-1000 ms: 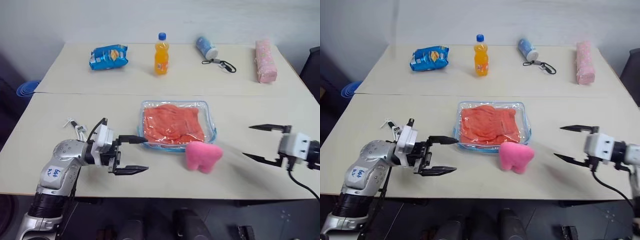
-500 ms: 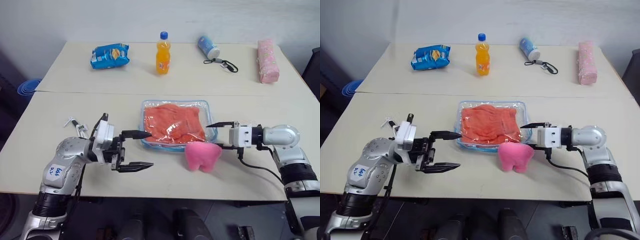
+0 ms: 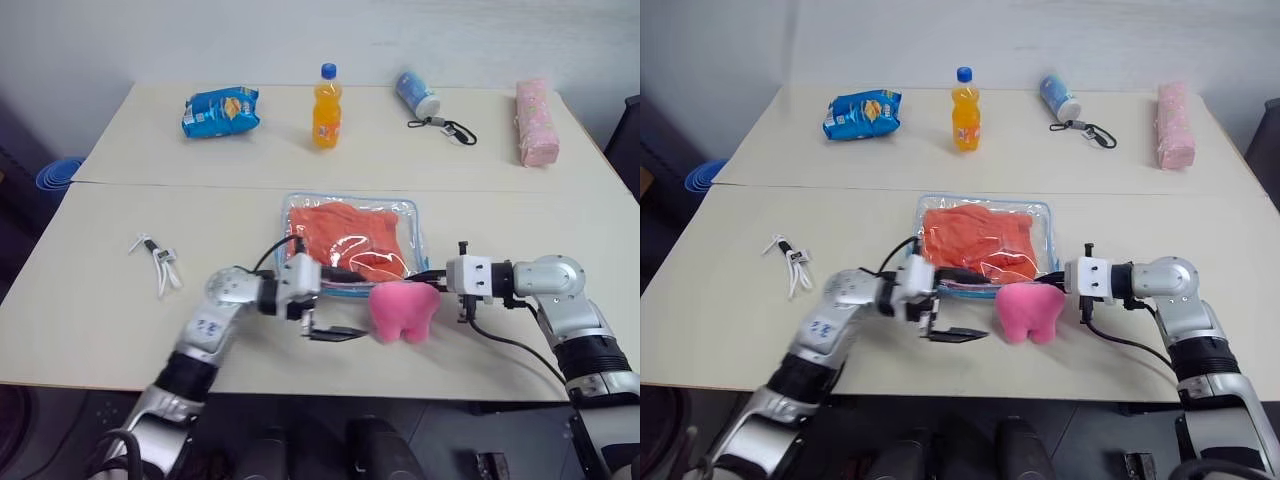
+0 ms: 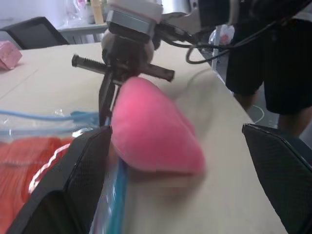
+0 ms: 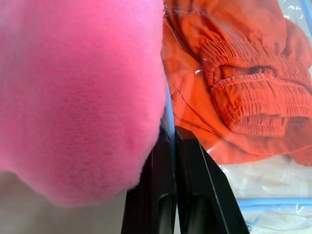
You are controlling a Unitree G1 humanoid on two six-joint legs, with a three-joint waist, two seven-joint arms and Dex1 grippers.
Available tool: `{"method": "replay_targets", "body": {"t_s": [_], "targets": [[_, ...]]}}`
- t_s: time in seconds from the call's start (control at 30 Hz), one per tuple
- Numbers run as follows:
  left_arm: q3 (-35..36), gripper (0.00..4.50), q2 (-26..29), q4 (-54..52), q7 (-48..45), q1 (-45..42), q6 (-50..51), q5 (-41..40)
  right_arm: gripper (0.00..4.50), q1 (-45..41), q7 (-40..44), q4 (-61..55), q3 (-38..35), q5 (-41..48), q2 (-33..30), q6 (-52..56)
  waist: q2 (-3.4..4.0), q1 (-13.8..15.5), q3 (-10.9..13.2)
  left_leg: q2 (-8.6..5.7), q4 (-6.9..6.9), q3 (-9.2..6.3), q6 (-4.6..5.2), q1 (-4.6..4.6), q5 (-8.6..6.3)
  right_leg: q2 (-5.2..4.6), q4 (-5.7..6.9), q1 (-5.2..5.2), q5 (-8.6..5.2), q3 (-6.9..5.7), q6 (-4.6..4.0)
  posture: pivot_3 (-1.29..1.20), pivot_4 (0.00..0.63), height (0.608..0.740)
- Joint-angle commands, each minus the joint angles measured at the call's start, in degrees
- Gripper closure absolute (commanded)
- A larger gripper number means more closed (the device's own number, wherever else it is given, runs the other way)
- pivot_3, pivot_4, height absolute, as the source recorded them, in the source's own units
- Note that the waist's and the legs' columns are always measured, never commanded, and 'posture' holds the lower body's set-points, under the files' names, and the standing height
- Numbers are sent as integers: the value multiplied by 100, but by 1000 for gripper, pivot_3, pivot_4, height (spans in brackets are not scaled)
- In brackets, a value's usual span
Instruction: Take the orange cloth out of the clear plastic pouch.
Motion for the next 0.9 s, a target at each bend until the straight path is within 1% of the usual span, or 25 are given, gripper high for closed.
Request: {"method": "replay_targets", "body": {"t_s": [0.03, 0.17, 0.27, 0.33, 0.57, 0.67, 0.7, 0.73, 0.83, 0.9], "targets": [[-120, 0, -290, 356, 125, -273, -269, 191, 4465, 72, -131, -433, -18, 32, -52, 289, 0, -20, 0, 0, 0, 1, 0, 0, 0, 1, 1, -1, 0, 1, 0, 0, 150, 740], [-373, 0, -612, 898, 90, -487, -411, 414, 4465, 152, -290, -669, -31, -19, -49, 469, 0, -11, 0, 2, -4, 1, -4, 2, 2, 5, 5, -6, 0, 3, 0, 0, 150, 740], [-415, 609, -671, 1073, 159, -527, -501, 572, 4500, 249, -344, -817, -61, -5, -85, 570, 0, -2, 0, 1, 1, 2, -4, 0, 3, 4, 6, -6, 0, 5, 0, 0, 150, 740], [-357, 1203, -645, 1057, 137, -501, -354, 519, 4500, 309, -357, -884, -98, 12, -139, 614, 0, -3, 0, 1, 2, 2, -4, 0, 3, 4, 6, -6, 0, 5, 0, 0, 150, 740], [-158, 3457, -149, 731, 16, -185, -230, 434, 4500, 439, -456, -844, -191, 37, -299, 612, 0, -4, 0, 1, -1, 0, -4, 0, 3, 2, 6, -7, 0, 4, 0, 0, 150, 740], [-3, 4243, 85, 480, -180, -49, -45, 208, 4500, 443, -486, -802, -200, 46, -324, 588, 0, 0, 0, 2, 1, 0, -4, 0, 3, 1, 5, -6, 0, 4, 0, 0, 150, 740], [127, 4372, 196, 373, -344, -13, 69, 0, 4500, 437, -492, -778, -210, 51, -334, 576, 0, -6, 0, 2, 2, -1, -4, 0, 3, 1, 5, -5, 0, 4, 0, 0, 150, 740], [214, 4395, 275, 293, -453, 11, 156, -149, 4500, 432, -497, -762, -218, 56, -340, 569, 0, -17, 0, 2, 0, 0, -5, 0, 3, 1, 5, -5, 0, 4, 0, 0, 150, 740], [599, 4395, 575, 204, -777, -19, 470, -632, 4500, 408, -479, -679, -231, 64, -373, 504, 0, -10, 0, 2, 0, -3, -7, 0, 4, 2, 7, -7, 0, 2, 0, 0, 150, 740], [749, 4395, 717, 209, -911, -46, 623, -791, 4500, 399, -468, -636, -231, 71, -385, 466, 0, -10, 0, 2, 1, -2, -7, 0, 4, 1, 6, -7, 0, 2, 0, 0, 150, 740]]}}
